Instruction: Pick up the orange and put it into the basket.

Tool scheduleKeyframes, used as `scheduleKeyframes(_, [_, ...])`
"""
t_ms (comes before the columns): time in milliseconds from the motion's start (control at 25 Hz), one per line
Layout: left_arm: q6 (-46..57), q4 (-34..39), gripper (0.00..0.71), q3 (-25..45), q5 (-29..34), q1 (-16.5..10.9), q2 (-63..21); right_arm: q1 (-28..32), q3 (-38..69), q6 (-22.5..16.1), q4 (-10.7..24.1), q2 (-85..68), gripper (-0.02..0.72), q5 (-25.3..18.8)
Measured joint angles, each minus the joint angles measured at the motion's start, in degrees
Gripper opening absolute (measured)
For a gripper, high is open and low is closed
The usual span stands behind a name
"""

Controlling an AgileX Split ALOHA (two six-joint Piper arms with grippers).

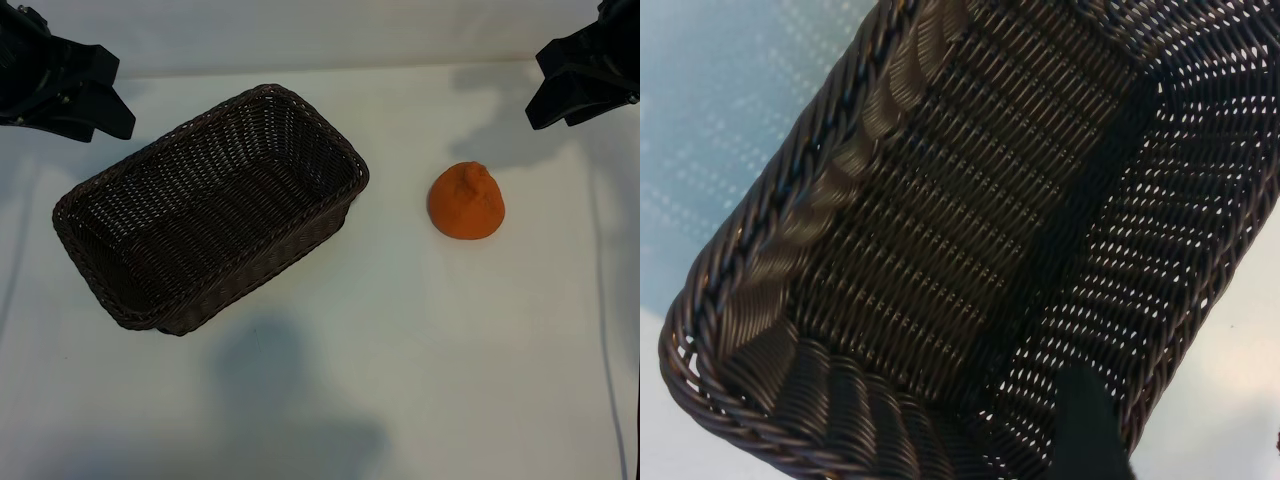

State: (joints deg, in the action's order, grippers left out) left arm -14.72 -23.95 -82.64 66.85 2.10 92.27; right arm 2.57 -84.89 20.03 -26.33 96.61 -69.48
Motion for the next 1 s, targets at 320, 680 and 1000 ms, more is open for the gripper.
scheduleKeyframes(320, [0.0, 0.0, 0.487, 0.0, 0.0, 0.0, 0.0, 0.0, 0.0, 0.0, 0.0, 0.0, 0.408, 0.0])
scheduleKeyframes(680, [-0.05, 0.0, 0.487, 0.0, 0.0, 0.0, 0.0, 0.0, 0.0, 0.0, -0.18, 0.0, 0.408, 0.0])
scheduleKeyframes(1000, [-0.05, -0.04, 0.487, 0.0, -1.14, 0.0, 0.0, 0.0, 0.0, 0.0, -0.18, 0.0, 0.408, 0.0])
